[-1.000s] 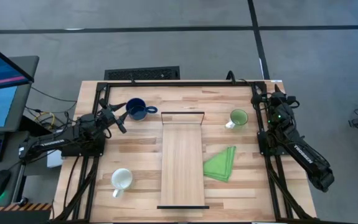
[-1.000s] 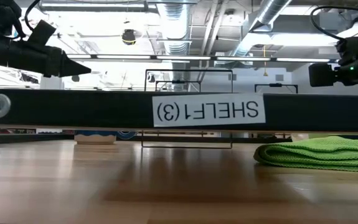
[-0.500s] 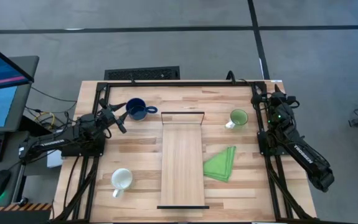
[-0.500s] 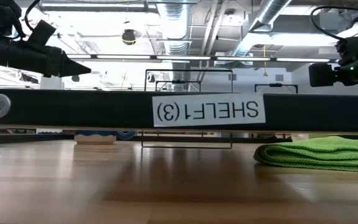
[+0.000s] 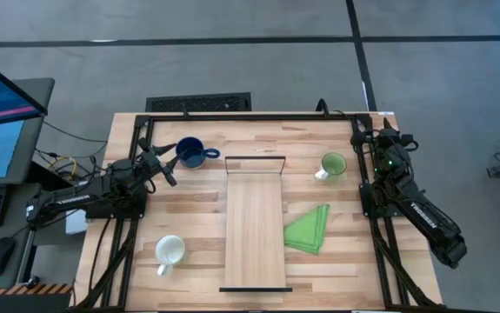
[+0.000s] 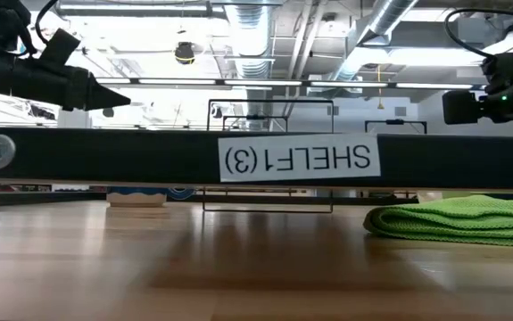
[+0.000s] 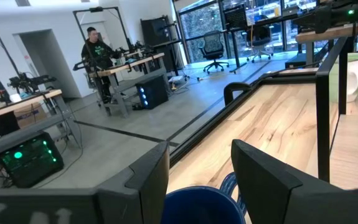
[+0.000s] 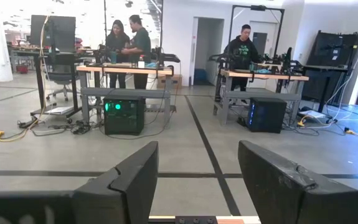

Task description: Stack small to large cups/mugs on shelf

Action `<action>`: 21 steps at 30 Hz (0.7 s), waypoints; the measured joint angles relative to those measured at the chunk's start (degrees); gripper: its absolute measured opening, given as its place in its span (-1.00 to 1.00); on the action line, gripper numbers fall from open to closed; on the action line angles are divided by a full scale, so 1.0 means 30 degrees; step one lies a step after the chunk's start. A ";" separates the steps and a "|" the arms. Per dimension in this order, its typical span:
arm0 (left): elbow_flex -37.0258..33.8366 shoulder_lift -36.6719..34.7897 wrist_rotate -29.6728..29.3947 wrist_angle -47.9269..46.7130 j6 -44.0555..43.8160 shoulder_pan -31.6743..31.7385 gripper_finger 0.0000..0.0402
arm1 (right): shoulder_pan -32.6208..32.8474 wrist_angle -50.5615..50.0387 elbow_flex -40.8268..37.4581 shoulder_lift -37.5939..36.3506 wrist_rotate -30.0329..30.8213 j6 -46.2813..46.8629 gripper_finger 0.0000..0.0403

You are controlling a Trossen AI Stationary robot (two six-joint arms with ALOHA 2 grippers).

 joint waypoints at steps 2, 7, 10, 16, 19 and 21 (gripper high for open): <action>0.0000 -0.0007 0.0001 0.0000 -0.0006 0.0004 -0.17 | -0.0002 0.0002 -0.0005 -0.0002 0.0001 0.0005 0.22; 0.0000 0.0000 0.0019 0.0022 -0.1270 0.0003 -0.17 | -0.0001 0.0002 0.0000 0.0005 0.0003 0.0007 0.22; -0.0021 -0.0007 0.0395 0.0221 -0.2094 0.0004 -0.17 | 0.0002 0.0002 0.0000 0.0002 -0.0002 0.0002 0.22; -0.0066 -0.0003 0.3067 0.1258 -0.2666 -0.0003 -0.17 | 0.0005 0.0002 -0.0006 -0.0001 0.0003 0.0006 0.22; -0.0066 -0.0007 0.3899 0.1470 -0.2612 -0.0003 -0.17 | -0.0002 0.0002 -0.0002 0.0003 0.0001 0.0003 0.22; -0.0058 -0.0007 0.3899 0.1227 -0.3026 -0.0003 -0.17 | 0.0004 0.0002 0.0000 0.0001 0.0000 0.0003 0.22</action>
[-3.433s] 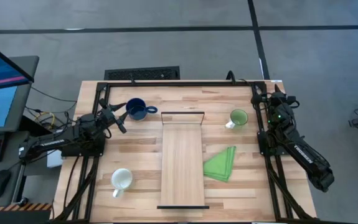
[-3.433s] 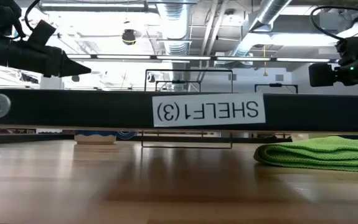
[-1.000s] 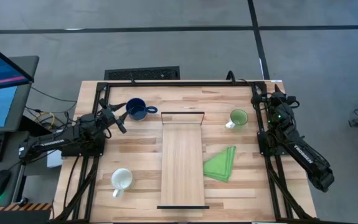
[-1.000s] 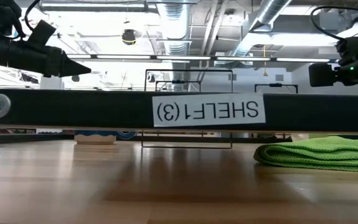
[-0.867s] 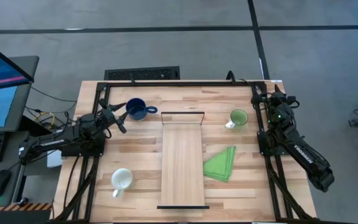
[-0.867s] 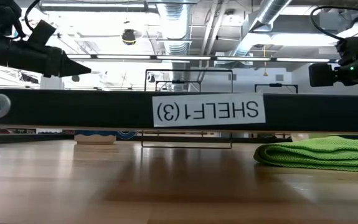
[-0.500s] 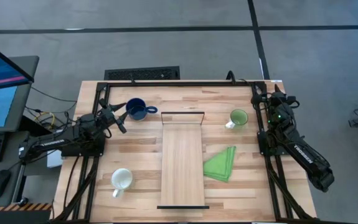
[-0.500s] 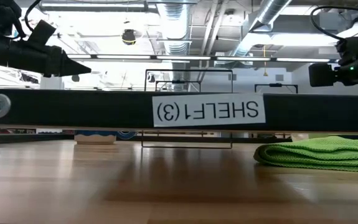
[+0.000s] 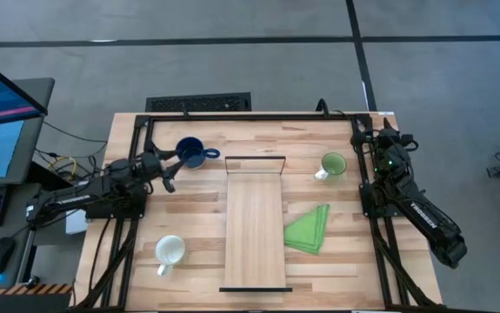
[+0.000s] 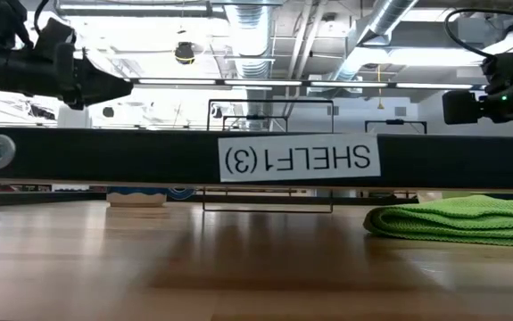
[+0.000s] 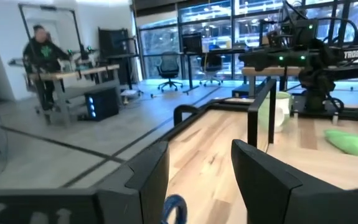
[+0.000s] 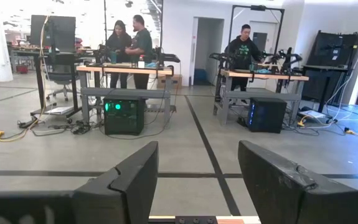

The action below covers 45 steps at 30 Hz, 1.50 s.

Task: Stack small to large cups/mugs on shelf
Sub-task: Put the yellow mug on the shelf

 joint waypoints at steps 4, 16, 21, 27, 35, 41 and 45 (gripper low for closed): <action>0.0000 0.0007 0.0000 -0.0029 -0.1031 0.0000 -0.17 | -0.0001 0.0000 -0.0002 0.0002 0.0001 0.0004 0.22; 0.3001 0.0097 0.0813 -0.1897 -0.2217 -0.0440 -0.17 | -0.0006 0.0000 0.0000 0.0004 -0.0004 0.0995 0.22; 0.5245 0.1094 0.2143 -0.2364 -0.1712 -0.1731 -0.17 | 0.0001 0.0000 -0.0002 -0.0001 -0.0004 0.0883 0.22; 0.7769 0.4439 0.1436 -0.3339 -0.0039 -0.4093 -0.17 | -0.0006 0.0000 -0.0003 -0.0003 -0.0004 0.0862 0.22; 1.3073 1.0225 -0.4642 -0.7323 0.0768 -0.9090 -0.17 | -0.0006 0.0000 0.0000 0.0004 -0.0004 0.0849 0.22; 1.6862 1.3835 -1.3946 -1.3485 -0.3576 -1.3619 -0.17 | -0.0006 -0.0001 -0.0005 0.0001 -0.0002 0.0838 0.22; 1.9524 1.5812 -1.6814 -1.8663 -0.8721 -1.6058 -0.17 | -0.0006 0.0000 -0.0007 0.0004 -0.0004 0.0835 0.22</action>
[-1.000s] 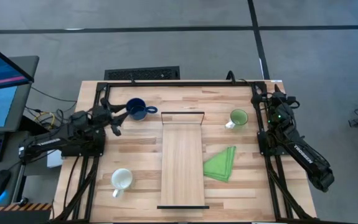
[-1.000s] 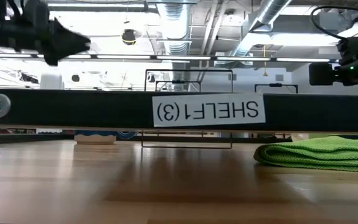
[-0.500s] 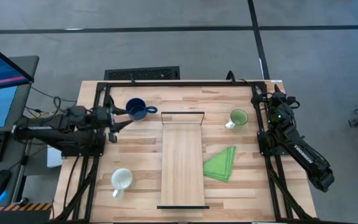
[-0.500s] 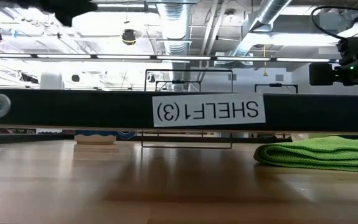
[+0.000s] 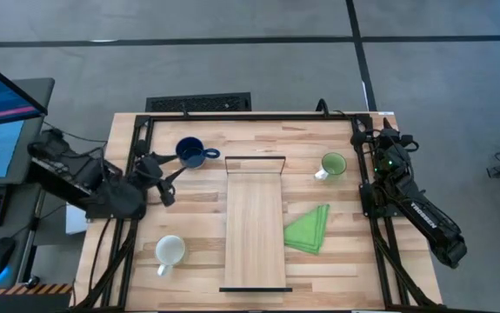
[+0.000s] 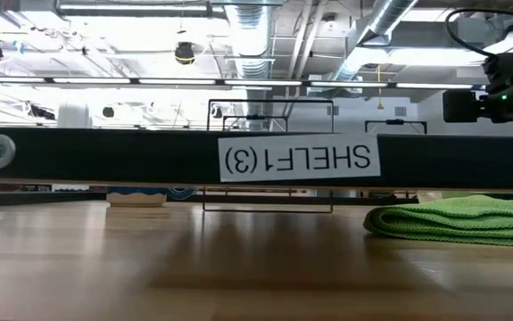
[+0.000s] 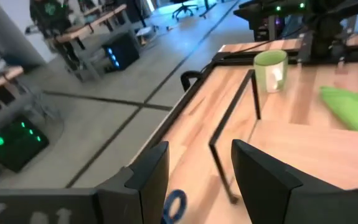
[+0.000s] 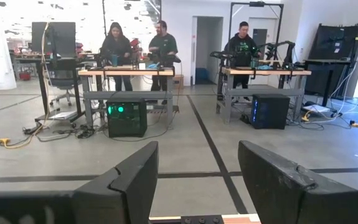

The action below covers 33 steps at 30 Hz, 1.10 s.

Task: Stack small to large cups/mugs on shelf
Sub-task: Put the yellow mug on the shelf

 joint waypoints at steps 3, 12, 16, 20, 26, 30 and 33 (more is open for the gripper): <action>0.1776 0.1317 0.0278 -0.2656 -0.3494 -0.1042 -0.17 | 0.0000 0.0000 0.0007 -0.0007 0.0001 0.0007 0.22; 0.4919 0.5605 0.4895 -0.8933 -1.1152 -0.1609 -0.17 | 0.0000 0.0000 0.0002 0.0000 0.0003 0.0007 0.22; 0.6983 0.8065 0.7695 -1.3614 -1.5484 -0.1609 -0.17 | 0.0000 0.0000 0.0005 -0.0007 0.0000 0.0007 0.22; 0.8466 0.9617 1.1119 -1.3072 -1.4263 -0.1594 -0.17 | 0.0000 0.0000 0.0004 -0.0007 0.0000 0.0015 0.22; 1.0216 1.1043 1.3800 -1.3634 -1.3972 -0.1756 -0.17 | 0.0043 -0.0043 0.0006 0.0125 -0.0038 0.0509 0.22; 1.0144 1.1085 1.5990 -1.3724 -1.5486 -0.1952 -0.17 | 0.0029 -0.0010 0.0007 0.0396 -0.0071 0.1021 0.22; 1.0143 1.1075 1.7691 -1.3718 -1.6977 -0.2228 -0.17 | 0.0029 -0.0026 0.0001 0.0705 -0.0066 0.1020 0.22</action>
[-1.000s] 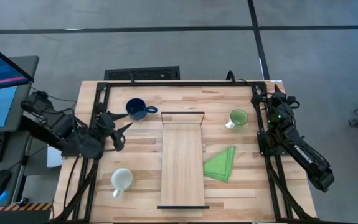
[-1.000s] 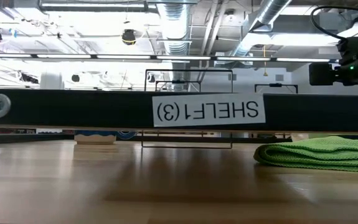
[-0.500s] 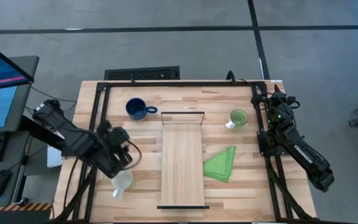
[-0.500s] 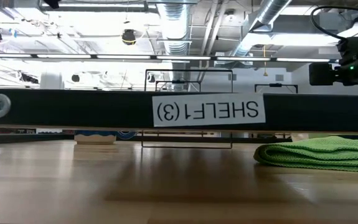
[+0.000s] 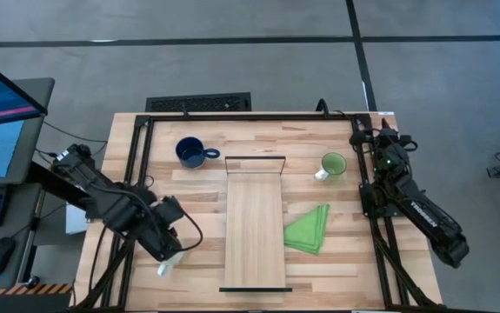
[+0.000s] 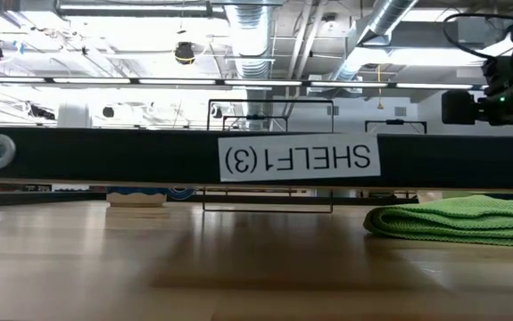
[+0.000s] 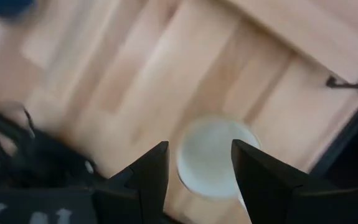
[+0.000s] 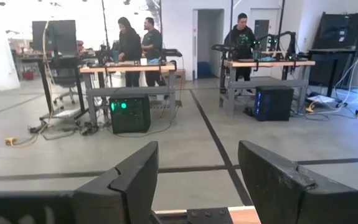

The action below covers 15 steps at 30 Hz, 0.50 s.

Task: Stack small to large cups/mugs on shelf
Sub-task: Put the yellow mug on the shelf

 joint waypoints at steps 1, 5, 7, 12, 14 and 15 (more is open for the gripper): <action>0.0000 -0.0003 0.0496 0.0000 -0.0664 -0.0124 -0.17 | 0.0000 0.0037 0.0002 0.0120 0.0007 0.0000 0.22; 0.0000 -0.0003 0.2200 0.0009 -0.3872 -0.0583 -0.17 | 0.0000 0.0021 0.0006 0.0691 0.0010 0.0000 0.22; 0.0000 -0.0003 0.3113 0.0055 -0.5829 -0.0781 -0.17 | 0.0000 0.0019 0.0003 0.1005 0.0015 0.0000 0.22; 0.0000 -0.0010 0.4689 0.1894 -1.0036 -0.1319 -0.17 | -0.0005 0.0135 0.0006 0.1857 0.0015 -0.0019 0.22; -0.0004 -0.0010 0.4706 0.2658 -1.1191 -0.1514 -0.17 | 0.0000 0.0283 0.0006 0.1958 0.0015 -0.0029 0.22; -0.0007 0.0002 0.4703 0.2983 -1.1788 -0.1580 -0.17 | 0.0000 0.0309 0.0006 0.1976 0.0015 -0.0029 0.22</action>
